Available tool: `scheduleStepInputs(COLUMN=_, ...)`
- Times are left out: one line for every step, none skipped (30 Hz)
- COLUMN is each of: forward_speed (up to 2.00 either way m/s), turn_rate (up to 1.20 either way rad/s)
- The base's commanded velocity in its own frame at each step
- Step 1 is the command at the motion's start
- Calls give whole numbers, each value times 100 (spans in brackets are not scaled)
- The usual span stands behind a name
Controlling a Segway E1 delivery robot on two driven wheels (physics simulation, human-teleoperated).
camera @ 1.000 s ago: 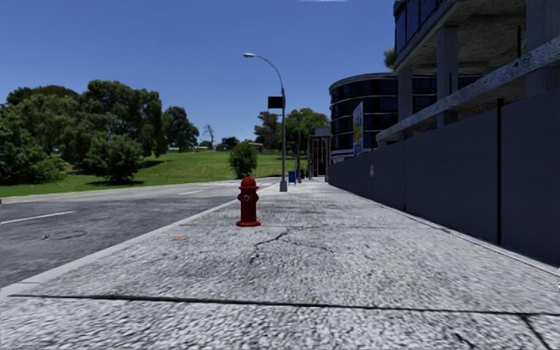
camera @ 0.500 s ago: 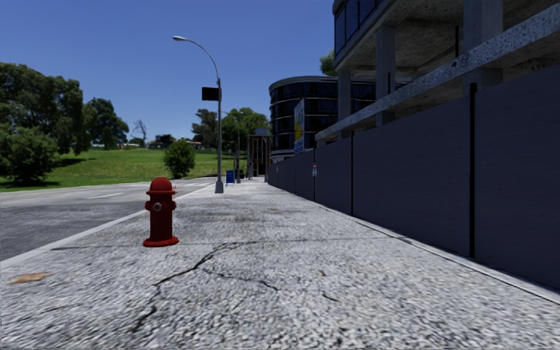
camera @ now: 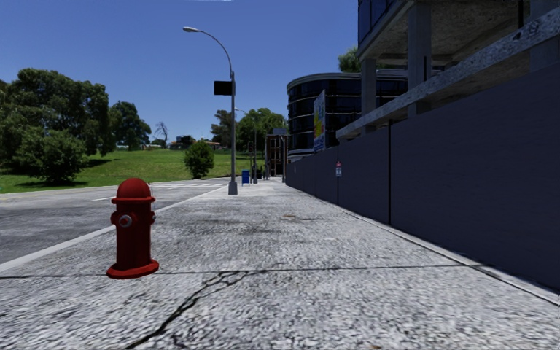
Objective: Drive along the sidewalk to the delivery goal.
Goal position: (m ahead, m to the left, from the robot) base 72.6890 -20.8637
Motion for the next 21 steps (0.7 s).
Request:
scheduleStepInputs(forward_speed=200, turn_rate=40)
scheduleStepInputs(forward_speed=200, turn_rate=32)
scheduleStepInputs(forward_speed=200, turn_rate=26)
scheduleStepInputs(forward_speed=200, turn_rate=26)
scheduleStepInputs(forward_speed=200, turn_rate=19)
scheduleStepInputs(forward_speed=200, turn_rate=0)
scheduleStepInputs(forward_speed=200, turn_rate=0)
scheduleStepInputs(forward_speed=200, turn_rate=0)
scheduleStepInputs(forward_speed=200, turn_rate=0)
scheduleStepInputs(forward_speed=200, turn_rate=0)
scheduleStepInputs(forward_speed=200, turn_rate=0)
scheduleStepInputs(forward_speed=200, turn_rate=0)
scheduleStepInputs(forward_speed=200, turn_rate=0)
scheduleStepInputs(forward_speed=200, turn_rate=0)
scheduleStepInputs(forward_speed=200, turn_rate=0)
scheduleStepInputs(forward_speed=200, turn_rate=0)
scheduleStepInputs(forward_speed=200, turn_rate=0)
scheduleStepInputs(forward_speed=200, turn_rate=0)
scheduleStepInputs(forward_speed=200, turn_rate=0)
scheduleStepInputs(forward_speed=200, turn_rate=0)
scheduleStepInputs(forward_speed=200, turn_rate=0)
